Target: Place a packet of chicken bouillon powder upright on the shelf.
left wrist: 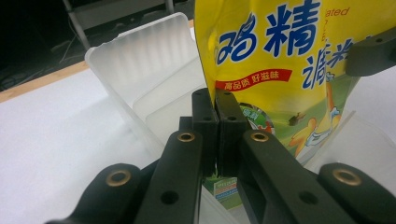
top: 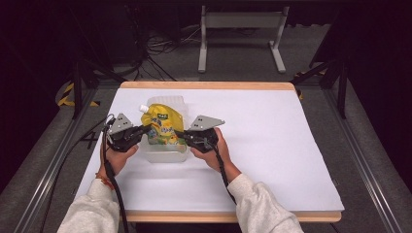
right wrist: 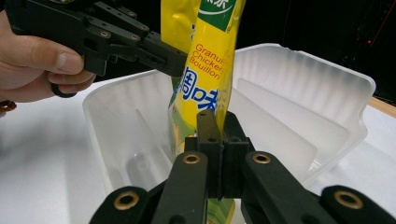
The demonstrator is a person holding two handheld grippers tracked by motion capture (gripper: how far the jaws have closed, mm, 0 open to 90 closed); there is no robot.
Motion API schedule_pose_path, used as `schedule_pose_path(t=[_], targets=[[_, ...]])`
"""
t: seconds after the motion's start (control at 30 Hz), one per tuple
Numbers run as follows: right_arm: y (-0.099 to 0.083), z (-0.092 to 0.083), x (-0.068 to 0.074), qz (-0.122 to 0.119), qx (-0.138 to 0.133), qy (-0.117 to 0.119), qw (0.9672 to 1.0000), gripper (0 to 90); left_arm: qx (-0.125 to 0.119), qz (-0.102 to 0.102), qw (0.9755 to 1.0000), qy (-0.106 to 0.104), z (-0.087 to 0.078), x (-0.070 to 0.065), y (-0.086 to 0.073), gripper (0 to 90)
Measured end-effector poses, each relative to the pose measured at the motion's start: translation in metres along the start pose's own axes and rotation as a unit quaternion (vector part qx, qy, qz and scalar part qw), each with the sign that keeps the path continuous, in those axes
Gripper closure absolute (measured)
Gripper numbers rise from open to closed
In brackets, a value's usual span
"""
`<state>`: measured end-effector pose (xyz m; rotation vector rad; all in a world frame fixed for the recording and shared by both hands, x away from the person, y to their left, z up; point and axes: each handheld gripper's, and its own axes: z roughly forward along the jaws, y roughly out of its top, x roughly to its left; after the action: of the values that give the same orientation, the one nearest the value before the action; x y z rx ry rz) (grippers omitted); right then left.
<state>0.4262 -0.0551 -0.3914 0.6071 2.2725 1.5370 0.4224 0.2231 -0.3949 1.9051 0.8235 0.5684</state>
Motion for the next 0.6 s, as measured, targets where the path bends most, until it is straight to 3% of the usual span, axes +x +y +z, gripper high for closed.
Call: schedule_pose_path(t=[0.6], targets=[[0.0, 0.0001, 0.0011, -0.003, 0.002, -0.004, 1.0, 89.2, 0.005, 0.001, 1.0, 0.007, 0.0011, -0.0016, -0.0003, 87.1]])
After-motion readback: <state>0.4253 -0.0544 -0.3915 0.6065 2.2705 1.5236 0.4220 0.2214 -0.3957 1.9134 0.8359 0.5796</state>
